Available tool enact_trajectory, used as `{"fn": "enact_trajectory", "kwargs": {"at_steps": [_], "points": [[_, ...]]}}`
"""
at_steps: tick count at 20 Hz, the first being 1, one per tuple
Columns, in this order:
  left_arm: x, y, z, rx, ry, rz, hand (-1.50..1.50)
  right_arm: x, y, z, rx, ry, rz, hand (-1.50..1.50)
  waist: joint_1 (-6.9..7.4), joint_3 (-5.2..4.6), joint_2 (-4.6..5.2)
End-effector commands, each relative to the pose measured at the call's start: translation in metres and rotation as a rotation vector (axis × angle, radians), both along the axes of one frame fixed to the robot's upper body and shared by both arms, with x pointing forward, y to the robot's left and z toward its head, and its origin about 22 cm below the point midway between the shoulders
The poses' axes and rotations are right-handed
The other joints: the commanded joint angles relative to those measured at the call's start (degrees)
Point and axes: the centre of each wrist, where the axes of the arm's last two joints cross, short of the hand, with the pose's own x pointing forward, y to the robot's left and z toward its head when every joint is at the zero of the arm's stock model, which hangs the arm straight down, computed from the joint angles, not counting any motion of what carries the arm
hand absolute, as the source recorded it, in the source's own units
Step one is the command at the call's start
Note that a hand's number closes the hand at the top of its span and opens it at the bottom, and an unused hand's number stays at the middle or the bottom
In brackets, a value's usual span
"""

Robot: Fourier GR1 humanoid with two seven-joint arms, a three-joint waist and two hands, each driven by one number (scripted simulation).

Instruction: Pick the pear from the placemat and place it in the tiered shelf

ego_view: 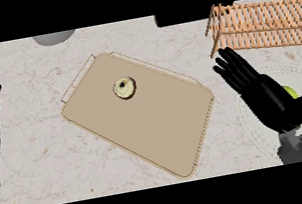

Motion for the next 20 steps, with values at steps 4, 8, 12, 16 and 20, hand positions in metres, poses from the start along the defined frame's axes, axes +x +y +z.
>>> {"fn": "enact_trajectory", "kwargs": {"at_steps": [4, 8, 12, 16, 20], "points": [[0.0, -0.048, -0.019, 0.02, 0.018, -0.22, 0.0, 0.036, -0.113, 0.012, -0.164, 0.28, -0.184, -1.5, 0.63, -0.94, 1.49], [-0.005, -0.052, -0.027, -0.028, 0.056, -0.227, 0.0, 0.015, -0.096, -0.055, 0.497, 0.487, -0.431, 1.5, -4.87, 0.88, 2.83], [-0.01, -0.087, -0.035, -0.029, 0.065, -0.363, 0.0, 0.004, -0.206, -0.01, -0.679, 0.475, -0.669, 1.5, 0.7, -0.95, 2.31], [-0.008, -0.095, -0.057, -0.037, 0.097, -0.394, 0.0, 0.003, -0.221, -0.051, -0.514, 0.429, -0.866, -1.5, 1.08, -0.75, 1.34], [-0.001, -0.093, -0.055, -0.022, 0.105, -0.374, 0.0, 0.011, -0.26, -0.03, -0.337, 0.349, -0.801, -1.5, 1.2, -0.81, 0.72]]}}
